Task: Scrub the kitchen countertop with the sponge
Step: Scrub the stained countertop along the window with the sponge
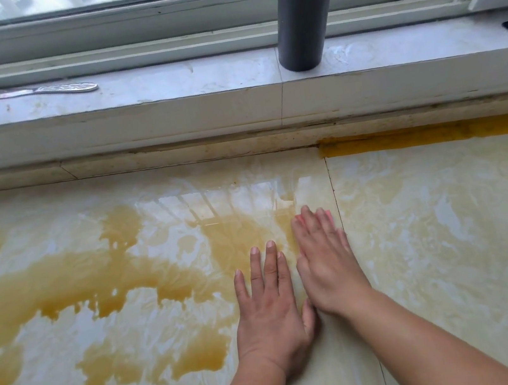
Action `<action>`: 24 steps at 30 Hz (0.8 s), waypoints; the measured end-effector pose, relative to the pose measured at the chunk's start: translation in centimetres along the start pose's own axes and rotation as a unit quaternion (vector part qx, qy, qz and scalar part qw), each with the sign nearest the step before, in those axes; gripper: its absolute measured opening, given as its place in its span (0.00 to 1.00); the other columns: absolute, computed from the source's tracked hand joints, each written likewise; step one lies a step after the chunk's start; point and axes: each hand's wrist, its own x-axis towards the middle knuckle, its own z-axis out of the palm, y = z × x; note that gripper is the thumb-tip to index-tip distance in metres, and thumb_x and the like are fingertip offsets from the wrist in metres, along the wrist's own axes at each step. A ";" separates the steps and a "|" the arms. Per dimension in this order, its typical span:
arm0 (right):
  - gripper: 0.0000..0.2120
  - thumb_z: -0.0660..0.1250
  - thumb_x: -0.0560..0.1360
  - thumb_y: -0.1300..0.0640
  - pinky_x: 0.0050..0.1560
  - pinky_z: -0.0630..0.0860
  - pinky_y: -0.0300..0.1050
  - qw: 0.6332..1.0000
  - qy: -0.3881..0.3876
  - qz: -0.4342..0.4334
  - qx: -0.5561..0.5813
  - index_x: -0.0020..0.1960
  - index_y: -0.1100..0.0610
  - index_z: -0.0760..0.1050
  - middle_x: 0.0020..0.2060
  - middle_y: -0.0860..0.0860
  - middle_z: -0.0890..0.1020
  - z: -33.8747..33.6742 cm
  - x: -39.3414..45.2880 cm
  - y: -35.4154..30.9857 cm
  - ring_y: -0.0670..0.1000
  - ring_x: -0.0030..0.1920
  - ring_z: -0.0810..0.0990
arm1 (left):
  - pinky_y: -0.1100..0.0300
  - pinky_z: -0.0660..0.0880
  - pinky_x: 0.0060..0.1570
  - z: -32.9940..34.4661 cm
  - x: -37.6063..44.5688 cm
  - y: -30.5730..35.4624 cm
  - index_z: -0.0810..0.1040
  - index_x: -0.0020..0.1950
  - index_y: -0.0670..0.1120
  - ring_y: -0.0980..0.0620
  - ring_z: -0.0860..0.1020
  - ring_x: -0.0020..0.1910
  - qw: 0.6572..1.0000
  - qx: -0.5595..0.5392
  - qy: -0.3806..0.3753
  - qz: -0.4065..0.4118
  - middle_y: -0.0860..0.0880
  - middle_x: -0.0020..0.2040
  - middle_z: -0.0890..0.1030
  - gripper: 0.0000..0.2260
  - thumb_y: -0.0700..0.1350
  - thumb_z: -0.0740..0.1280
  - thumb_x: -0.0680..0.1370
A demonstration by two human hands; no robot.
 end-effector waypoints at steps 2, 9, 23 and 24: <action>0.32 0.47 0.82 0.52 0.78 0.30 0.48 1.000 0.010 0.013 0.000 0.83 0.48 0.39 0.81 0.44 0.33 -0.7 2.9 -0.7 0.48 0.79 0.27 | 0.36 0.33 0.78 -0.1 -0.1 0.0 0.27 0.80 0.44 0.44 0.20 0.77 1.000 0.000 0.002 -0.006 0.46 0.78 0.20 0.38 0.64 0.37 0.79; 0.33 0.45 0.80 0.49 0.79 0.33 0.51 1.000 0.015 0.010 0.011 0.83 0.48 0.39 0.82 0.45 0.35 -0.7 4.2 -1.8 0.50 0.80 0.28 | 0.37 0.32 0.78 -0.1 0.0 0.1 0.27 0.80 0.45 0.45 0.21 0.77 1.000 -0.010 0.013 -0.010 0.46 0.79 0.21 0.38 0.63 0.39 0.80; 0.30 0.45 0.83 0.48 0.80 0.34 0.51 0.997 -0.018 -0.069 0.000 0.84 0.47 0.41 0.82 0.42 0.36 -0.8 1.8 -1.4 0.46 0.79 0.29 | 0.38 0.30 0.78 0.3 0.0 0.0 0.28 0.81 0.44 0.46 0.21 0.77 0.999 -0.014 0.029 -0.010 0.46 0.80 0.22 0.38 0.63 0.40 0.80; 0.31 0.41 0.81 0.45 0.79 0.34 0.50 0.997 -0.018 -0.078 0.004 0.84 0.45 0.41 0.81 0.40 0.36 -0.3 0.4 -1.0 0.44 0.79 0.28 | 0.38 0.30 0.78 0.3 0.0 -0.1 0.28 0.81 0.43 0.46 0.21 0.77 1.000 -0.010 0.027 -0.009 0.45 0.79 0.22 0.38 0.62 0.40 0.80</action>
